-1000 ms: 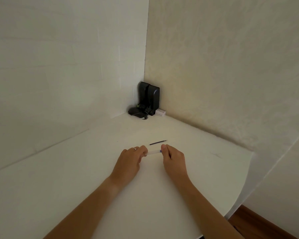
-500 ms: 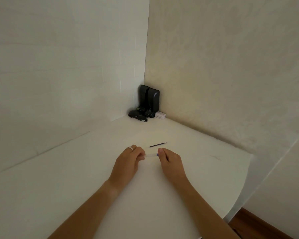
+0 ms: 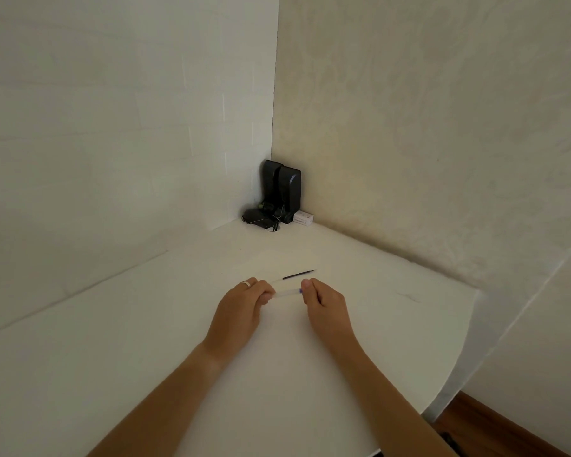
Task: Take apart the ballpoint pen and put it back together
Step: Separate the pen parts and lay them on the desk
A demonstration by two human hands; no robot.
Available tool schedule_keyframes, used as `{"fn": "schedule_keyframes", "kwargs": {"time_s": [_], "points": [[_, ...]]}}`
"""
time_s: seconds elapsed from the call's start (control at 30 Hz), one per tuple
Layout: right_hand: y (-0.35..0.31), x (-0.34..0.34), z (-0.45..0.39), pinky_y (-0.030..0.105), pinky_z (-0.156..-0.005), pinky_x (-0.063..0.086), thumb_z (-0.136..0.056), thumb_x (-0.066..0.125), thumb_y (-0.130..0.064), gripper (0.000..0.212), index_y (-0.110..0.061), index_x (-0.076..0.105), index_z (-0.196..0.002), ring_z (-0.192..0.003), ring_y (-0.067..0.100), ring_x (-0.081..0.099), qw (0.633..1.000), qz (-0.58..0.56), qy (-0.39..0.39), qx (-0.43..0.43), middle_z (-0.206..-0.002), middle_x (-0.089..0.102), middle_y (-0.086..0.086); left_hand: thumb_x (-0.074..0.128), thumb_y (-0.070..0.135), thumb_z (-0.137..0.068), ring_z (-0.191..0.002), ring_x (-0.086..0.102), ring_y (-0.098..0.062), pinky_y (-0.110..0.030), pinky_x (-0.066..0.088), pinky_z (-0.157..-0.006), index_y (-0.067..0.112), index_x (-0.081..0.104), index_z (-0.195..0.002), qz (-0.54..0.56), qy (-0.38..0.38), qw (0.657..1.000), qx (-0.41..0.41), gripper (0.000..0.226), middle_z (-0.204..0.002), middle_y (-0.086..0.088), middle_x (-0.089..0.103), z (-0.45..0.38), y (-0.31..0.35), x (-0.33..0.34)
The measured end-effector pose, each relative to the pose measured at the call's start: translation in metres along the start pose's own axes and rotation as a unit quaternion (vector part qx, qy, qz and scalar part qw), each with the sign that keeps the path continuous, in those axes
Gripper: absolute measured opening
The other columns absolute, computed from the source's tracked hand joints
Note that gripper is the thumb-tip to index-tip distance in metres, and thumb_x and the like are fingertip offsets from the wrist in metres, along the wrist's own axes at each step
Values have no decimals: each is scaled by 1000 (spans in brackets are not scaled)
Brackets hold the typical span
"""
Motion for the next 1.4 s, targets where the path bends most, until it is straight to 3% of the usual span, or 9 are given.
{"fn": "schedule_keyframes", "kwargs": {"time_s": [0.17, 0.3, 0.47, 0.6, 0.77, 1.0, 1.1, 1.23, 1.4], "points": [[2, -2, 0, 20, -54, 29, -103, 43, -31, 42, -29, 44, -61, -54, 6, 34, 1000, -8, 6, 11, -61, 42, -6, 60, 28, -93, -85, 55, -3, -19, 47, -69, 31, 54, -112, 15, -45, 999, 26, 20, -101, 13, 51, 1, 8, -2], [1, -1, 0, 19, -52, 30, -103, 44, -29, 40, -23, 44, -64, -54, 6, 35, 1000, -5, 1, 4, -61, 42, -6, 58, 15, -93, -74, 56, -7, -27, 48, -65, 26, 60, -96, 7, -1, 1000, 8, 11, -87, 13, 55, 0, 4, -4], [1, 0, 0, 17, -53, 33, -103, 44, -26, 37, -23, 49, -66, -53, 5, 38, 1000, 2, -5, 1, -59, 46, -8, 51, 3, -90, -63, 50, -12, -33, 46, -59, 25, 62, -93, -42, -6, 999, 5, 25, -75, 11, 55, 1, 3, -1], [4, 0, -1, 15, -56, 36, -103, 44, -25, 33, -17, 55, -73, -58, 4, 44, 1000, 9, -3, 5, -68, 58, -3, 43, 14, -99, -65, 58, -21, -38, 49, -60, 23, 55, -101, -41, -33, 999, -14, 15, -75, 7, 58, 2, 5, 0], [6, 0, -2, 14, -57, 37, -102, 44, -24, 31, -15, 56, -75, -59, 5, 44, 1000, 11, 4, 8, -72, 61, -2, 56, 34, -95, -76, 56, -5, -28, 51, -63, 30, 51, -100, -5, -31, 999, 7, 8, -90, 13, 53, 3, 8, -5], [7, 0, -1, 11, -58, 37, -100, 47, -22, 24, -16, 59, -81, -60, 1, 47, 1000, -3, -3, 8, -70, 57, -9, 54, 21, -95, -74, 59, -14, -37, 50, -67, 24, 63, -94, -16, 28, 999, -2, 10, -85, 10, 61, 2, 0, -8], [5, 0, 0, 16, -59, 38, -97, 51, -19, 16, -22, 58, -83, -63, 7, 49, 1000, -9, 2, 2, -73, 59, -7, 54, 16, -96, -76, 60, -15, -35, 47, -71, 24, 64, -97, -40, 31, 999, -4, 13, -87, 8, 62, 2, -1, -5], [3, -3, 2, 37, -63, 50, -91, 51, -10, 15, -25, 52, -90, -69, 27, 56, 999, -35, 18, 24, -85, 68, 6, 55, 10, -96, -79, 58, -12, -31, 42, -78, 25, 61, -96, -64, 41, 997, -11, 16, -85, 11, 59, 2, -3, -3], [3, -5, 3, 20, -51, 34, -80, 43, 2, 23, -16, 57, -76, -55, 9, 39, 998, -39, 37, 41, -67, 57, 5, 55, 11, -96, -78, 57, -11, -28, 39, -78, 25, 61, -96, -64, 42, 997, -11, 15, -86, 11, 58, 2, -3, -2]]}}
Point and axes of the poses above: each hand's wrist, its own z-axis away from the middle knuckle, its own x-axis out of the palm, y = z × x, the point moved 2 cm from there along -z, towards the middle knuckle
